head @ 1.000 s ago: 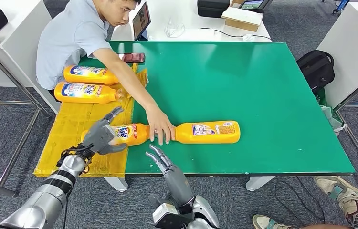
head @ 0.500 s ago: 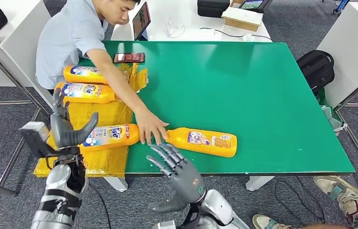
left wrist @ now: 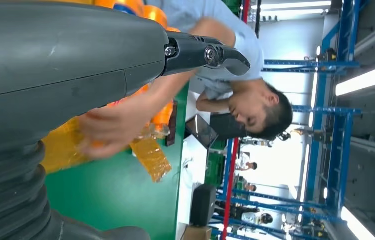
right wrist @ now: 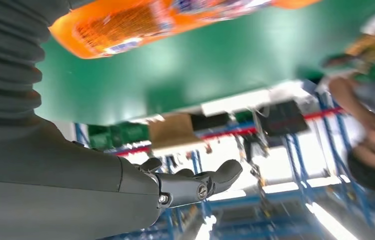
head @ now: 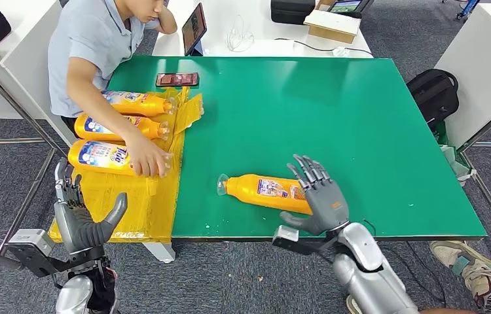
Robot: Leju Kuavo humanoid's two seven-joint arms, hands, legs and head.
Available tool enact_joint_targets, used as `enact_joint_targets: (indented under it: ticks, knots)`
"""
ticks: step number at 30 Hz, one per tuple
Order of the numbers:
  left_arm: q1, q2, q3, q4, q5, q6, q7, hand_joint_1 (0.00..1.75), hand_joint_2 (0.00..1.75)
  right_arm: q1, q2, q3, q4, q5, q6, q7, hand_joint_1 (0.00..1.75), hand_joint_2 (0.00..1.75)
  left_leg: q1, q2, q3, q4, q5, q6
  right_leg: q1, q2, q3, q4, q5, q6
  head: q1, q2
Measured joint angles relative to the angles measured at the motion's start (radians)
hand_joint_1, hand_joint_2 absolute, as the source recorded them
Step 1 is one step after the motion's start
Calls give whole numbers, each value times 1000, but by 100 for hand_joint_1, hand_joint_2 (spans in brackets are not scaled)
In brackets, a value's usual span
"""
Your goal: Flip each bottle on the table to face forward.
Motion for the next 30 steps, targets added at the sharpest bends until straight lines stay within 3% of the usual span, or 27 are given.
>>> enact_joint_targets:
  ticks: [8, 18, 21, 26, 30]
  knots:
    - [-36, -3, -25, 15, -18, 8, 23, 0, 175, -143, 44, -11, 210, -34, 129, -8, 0, 175, 1, 0, 0, 0, 1, 0, 1, 0, 0, 1, 0, 0, 0, 0]
    - [-62, -1, -47, 47, -41, 8, 29, 0, 175, -212, 93, 32, 364, -35, 156, -24, 0, 175, 0, 0, 0, 0, 0, 0, 1, 0, 0, 0, 0, 0, 0, 0]
    - [-62, 0, -48, 50, -50, 8, 35, 0, 175, -224, 95, 41, 387, -14, 156, 23, 0, 175, 0, 0, -1, 0, 0, 0, 1, 0, 0, 0, 0, 0, 0, 0]
    - [-53, 4, -46, 46, -68, 13, 48, 0, 175, -256, 90, 82, 415, 114, 137, 189, 0, 175, 1, 0, 0, 0, 1, 0, 1, 0, 0, 0, 0, 0, 0, 0]
    - [-39, 6, -46, 36, -83, 12, 58, 0, 175, -264, 77, 109, 415, 178, 135, 253, 0, 175, 1, 0, 0, 0, 1, 0, 1, 0, 0, 1, 0, 0, 0, 0]
